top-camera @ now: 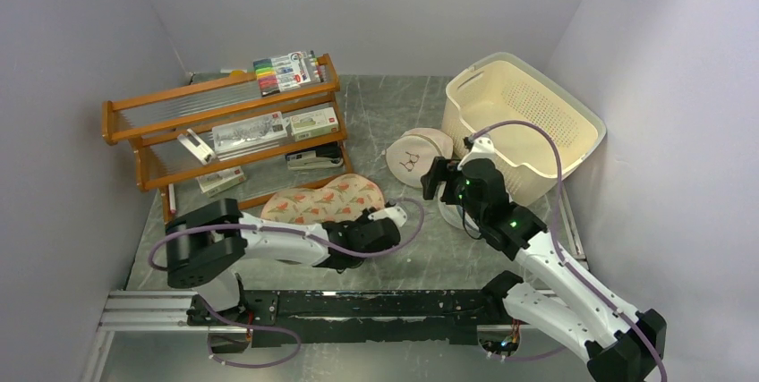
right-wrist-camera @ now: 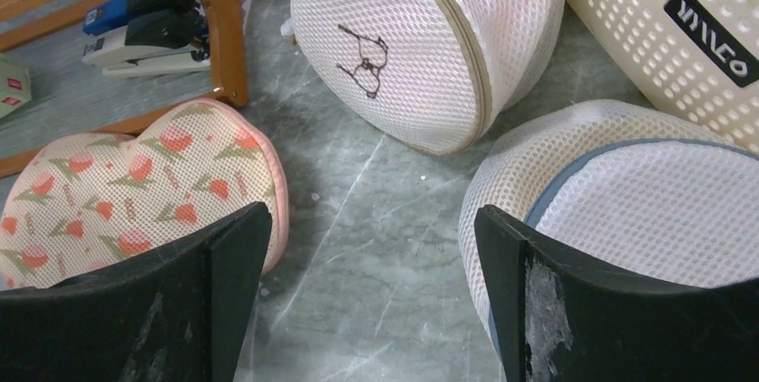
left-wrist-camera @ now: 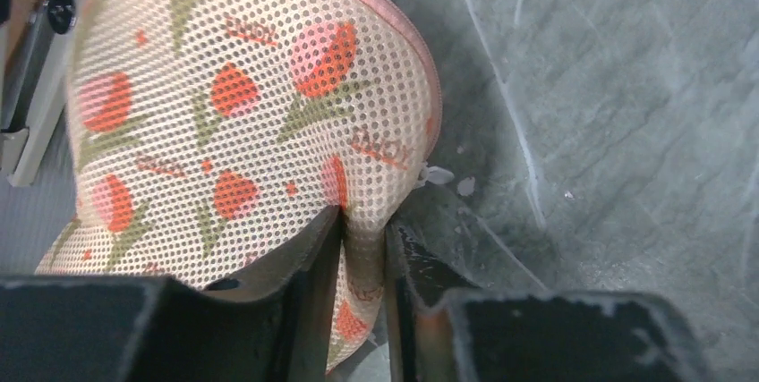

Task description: Unzip the laundry bag and remove the bra

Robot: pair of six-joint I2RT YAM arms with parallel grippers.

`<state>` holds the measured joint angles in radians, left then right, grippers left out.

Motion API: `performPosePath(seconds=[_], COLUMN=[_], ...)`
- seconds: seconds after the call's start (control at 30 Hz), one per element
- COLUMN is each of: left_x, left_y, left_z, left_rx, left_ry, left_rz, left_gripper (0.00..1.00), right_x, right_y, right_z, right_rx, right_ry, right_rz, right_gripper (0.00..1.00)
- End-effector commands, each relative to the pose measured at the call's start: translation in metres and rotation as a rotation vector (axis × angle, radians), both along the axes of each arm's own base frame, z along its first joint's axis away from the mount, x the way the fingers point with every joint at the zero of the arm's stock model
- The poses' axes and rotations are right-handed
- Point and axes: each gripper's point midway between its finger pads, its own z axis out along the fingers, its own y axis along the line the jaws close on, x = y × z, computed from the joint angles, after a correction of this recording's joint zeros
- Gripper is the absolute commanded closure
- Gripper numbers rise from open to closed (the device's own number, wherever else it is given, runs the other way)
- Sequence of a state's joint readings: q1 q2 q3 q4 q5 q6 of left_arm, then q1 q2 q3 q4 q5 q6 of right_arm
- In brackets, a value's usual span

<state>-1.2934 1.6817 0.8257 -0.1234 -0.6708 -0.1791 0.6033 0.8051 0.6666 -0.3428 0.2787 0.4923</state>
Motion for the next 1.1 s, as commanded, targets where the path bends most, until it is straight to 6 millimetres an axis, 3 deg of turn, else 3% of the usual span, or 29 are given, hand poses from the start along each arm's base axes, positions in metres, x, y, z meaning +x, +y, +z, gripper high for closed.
performPosePath(seconds=[0.0,0.13,0.2,0.33,0.47,0.77,1.07], left_x=[0.009,0.011,0.009,0.006,0.005,0.0,0.002], left_y=[0.003,0.012,0.017,0.019,0.018,0.015,0.011], left_z=[0.038,0.049,0.051,0.051,0.054,0.07,0.083], left_rx=[-0.164,-0.266,-0.311,-0.349,-0.37,-0.464,-0.48], left_ry=[0.027,0.079,0.11,0.144,0.165,0.195,0.189], left_rz=[0.064,0.094,0.108,0.111,0.107,0.12,0.109], left_gripper=[0.69,0.74,0.78,0.84,0.89,0.93,0.93], right_x=[0.005,-0.004,-0.012,-0.034,-0.043,-0.048,-0.054], right_y=[0.0,0.029,0.056,0.106,0.137,0.149,0.163], right_z=[-0.005,-0.011,-0.015,-0.02,-0.032,-0.065,-0.073], right_rx=[-0.019,0.009,0.048,0.157,0.228,0.335,0.322], right_ry=[-0.052,-0.021,-0.012,0.023,0.059,0.116,0.132], right_rz=[0.02,0.196,0.361,0.656,0.756,0.744,0.787], right_gripper=[0.14,0.11,0.14,0.3,0.38,0.49,0.59])
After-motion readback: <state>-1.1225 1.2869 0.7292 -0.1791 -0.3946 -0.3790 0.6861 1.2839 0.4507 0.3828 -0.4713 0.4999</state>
